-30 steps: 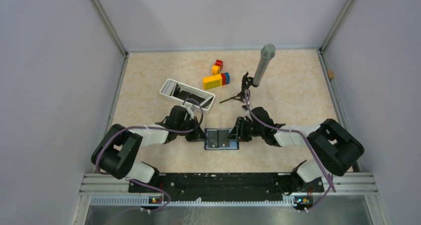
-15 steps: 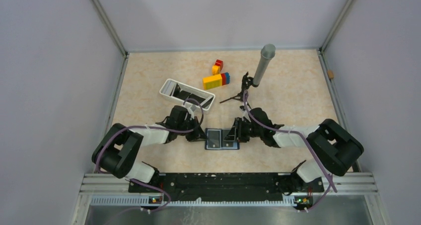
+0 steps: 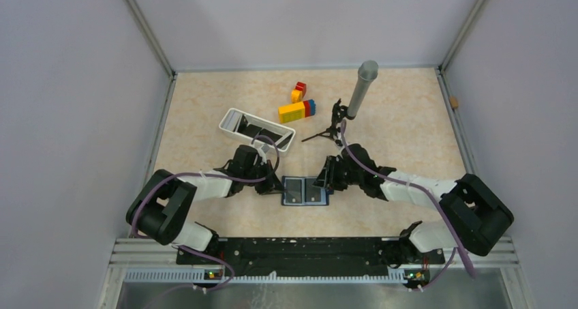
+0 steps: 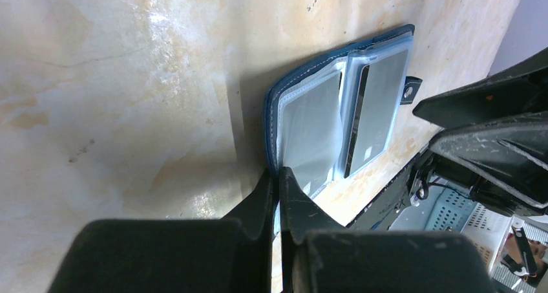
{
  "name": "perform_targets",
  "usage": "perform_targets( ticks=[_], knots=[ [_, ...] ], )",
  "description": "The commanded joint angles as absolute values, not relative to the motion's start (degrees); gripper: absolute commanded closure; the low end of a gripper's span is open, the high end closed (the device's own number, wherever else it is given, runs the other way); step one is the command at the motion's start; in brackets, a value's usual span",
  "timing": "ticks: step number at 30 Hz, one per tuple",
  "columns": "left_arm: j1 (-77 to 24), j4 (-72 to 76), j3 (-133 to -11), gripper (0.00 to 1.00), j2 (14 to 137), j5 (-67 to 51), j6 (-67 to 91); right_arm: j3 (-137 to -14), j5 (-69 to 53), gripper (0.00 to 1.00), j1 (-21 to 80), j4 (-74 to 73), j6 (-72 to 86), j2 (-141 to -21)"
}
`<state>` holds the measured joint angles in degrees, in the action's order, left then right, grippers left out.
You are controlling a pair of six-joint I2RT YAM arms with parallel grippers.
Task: Put the credit cards into the card holder
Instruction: Turn over the card holder at the center of the board.
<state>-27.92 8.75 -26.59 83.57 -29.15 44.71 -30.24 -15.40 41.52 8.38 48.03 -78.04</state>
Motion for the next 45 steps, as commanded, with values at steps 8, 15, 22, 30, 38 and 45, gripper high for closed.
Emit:
perform_targets(
  ticks=[8,15,22,30,38,45],
  knots=[
    [-28.2,8.6,-27.3,1.0,84.0,-27.0,44.0,-31.0,-8.8,0.64,41.6,1.2,46.5,-77.1],
    [-28.2,8.3,-27.4,1.0,83.8,-26.9,43.9,-30.1,-12.8,0.64,41.6,6.8,47.1,-79.5],
    [-28.2,8.2,-27.5,1.0,83.8,-26.9,43.9,-29.8,-15.2,0.68,41.7,9.9,48.1,-79.7],
    [-28.2,8.3,-27.6,1.0,83.7,-27.0,43.9,-30.2,-15.1,0.7,41.7,9.4,47.9,-77.1],
    [-28.2,8.5,-27.7,1.0,83.9,-27.1,43.9,-30.4,-16.3,0.7,41.7,11.0,47.9,-77.6],
    [-28.1,8.8,-27.9,1.0,84.5,-27.4,43.9,-30.3,-17.4,0.67,41.7,12.5,48.1,-76.9]
  ],
)
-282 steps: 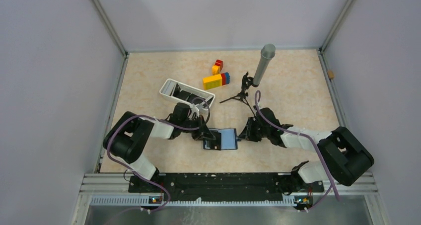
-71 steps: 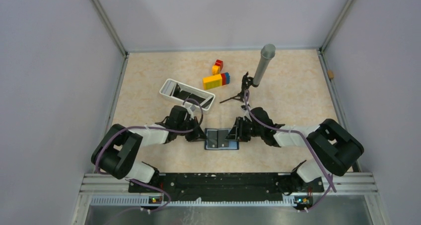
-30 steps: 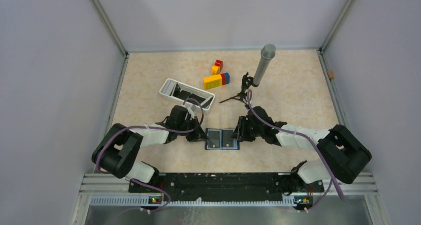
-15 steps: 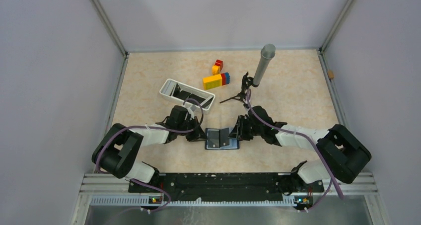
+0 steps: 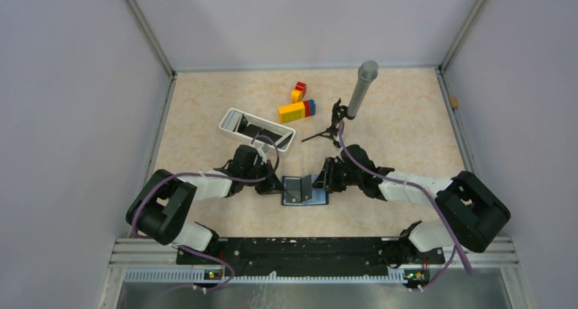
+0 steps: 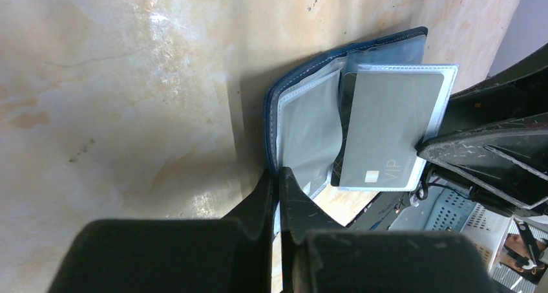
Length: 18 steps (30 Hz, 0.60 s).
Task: Put the credit cards into the card holder
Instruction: Turn over the card holder at the center of the board.
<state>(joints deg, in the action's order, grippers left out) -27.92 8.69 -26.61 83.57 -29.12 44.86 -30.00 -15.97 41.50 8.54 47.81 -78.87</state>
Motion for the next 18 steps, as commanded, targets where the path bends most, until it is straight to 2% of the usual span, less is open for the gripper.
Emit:
perform_targets(
  ticks=[1,18],
  knots=[
    [-28.2,8.9,-27.9,1.0,84.5,-27.5,43.9,-30.2,-17.6,0.67,41.7,12.7,48.2,-76.8],
    [-28.2,9.0,-27.9,1.0,84.4,-27.6,43.9,-29.5,-17.2,0.67,41.8,13.7,48.2,-77.5]
  ],
)
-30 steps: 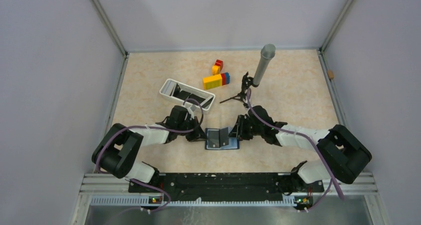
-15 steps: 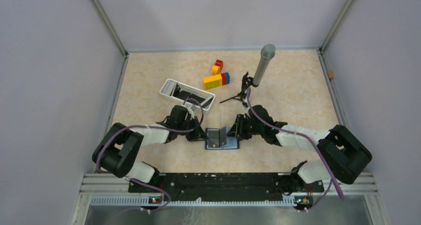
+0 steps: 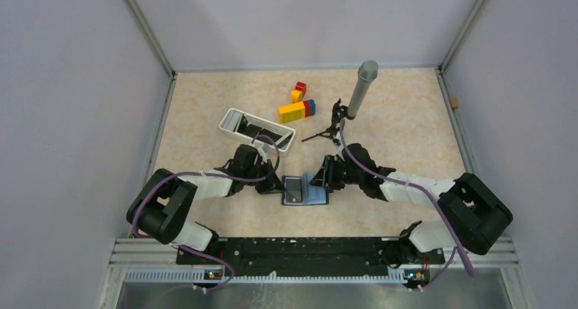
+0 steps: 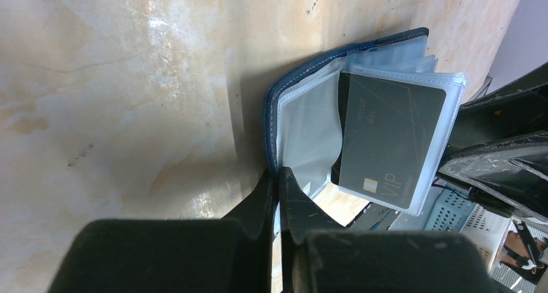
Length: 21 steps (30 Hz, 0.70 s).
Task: Put the credit cards into the card holder
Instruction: Turn over the card holder at the center of the board.
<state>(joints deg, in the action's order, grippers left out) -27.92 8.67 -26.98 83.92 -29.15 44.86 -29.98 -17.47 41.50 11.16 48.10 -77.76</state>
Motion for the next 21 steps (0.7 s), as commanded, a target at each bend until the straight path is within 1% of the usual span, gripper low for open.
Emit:
perform_targets(
  ticks=[1,5,11,13,15,18,21],
  knots=[
    [-28.2,9.0,-27.8,1.0,84.3,-27.5,43.9,-29.3,-17.0,0.67,41.8,13.6,48.2,-77.8],
    [-28.2,8.9,-27.6,1.0,83.9,-27.3,43.9,-29.2,-15.4,0.68,41.8,12.5,48.0,-78.7],
    [-28.1,8.0,-27.7,1.0,82.9,-26.2,43.6,-29.8,-9.9,0.69,42.3,7.4,46.6,-79.3],
    [-28.2,7.4,-27.8,0.97,82.4,-26.0,43.2,-29.9,-8.8,0.69,42.3,6.7,46.7,-79.6],
    [-28.0,6.0,-28.1,0.92,81.6,-25.3,42.6,-30.4,-7.3,0.69,42.5,4.9,46.4,-80.1],
    [-27.9,2.4,-28.8,0.79,79.3,-22.9,40.8,-31.1,-5.3,0.69,42.6,2.5,46.6,-80.4],
    [-27.2,-2.7,-29.8,0.62,75.8,-20.2,38.8,-32.1,-2.4,0.69,42.6,-1.7,46.4,-79.7]
  ],
)
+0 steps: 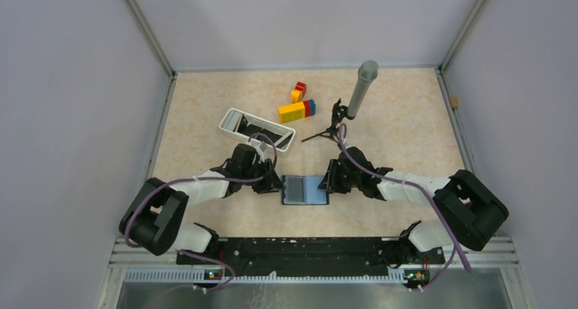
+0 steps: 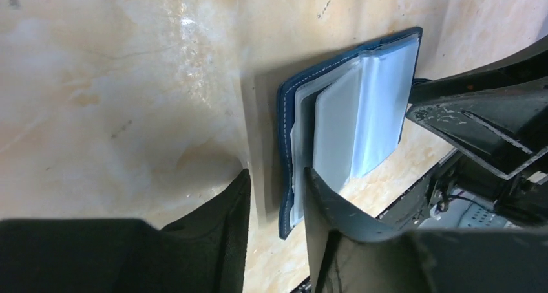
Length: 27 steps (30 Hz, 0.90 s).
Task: Put the credit cards into the card holder
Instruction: Turn over the card holder at the center of the board, then pick up the credit card from the storage box.
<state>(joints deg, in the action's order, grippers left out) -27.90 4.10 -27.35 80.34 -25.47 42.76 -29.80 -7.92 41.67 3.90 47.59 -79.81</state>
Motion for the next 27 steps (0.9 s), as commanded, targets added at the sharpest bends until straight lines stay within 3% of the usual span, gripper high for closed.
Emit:
perform_targets(
  ticks=[1,6,11,16,27],
  knots=[
    [-26.8,-4.2,-30.2,0.56,74.5,-19.5,38.2,-32.3,-1.4,0.69,42.6,-2.9,46.3,-79.2],
    [-25.2,-12.3,-33.8,0.23,68.7,-16.1,34.4,-34.0,1.8,0.66,42.6,-6.6,44.3,-75.5],
    [-23.5,-18.7,-39.6,0.04,65.7,-12.1,29.0,-35.8,3.3,0.56,42.6,-8.7,41.4,-71.6],
    [-22.2,-24.9,-51.2,0.01,69.0,-8.2,20.8,-36.3,3.8,0.46,42.6,-8.0,38.5,-67.8],
    [-21.2,-35.6,-76.6,0.06,87.0,-2.7,6.1,-32.5,4.5,0.38,42.4,-3.1,36.6,-62.6]
  ],
)
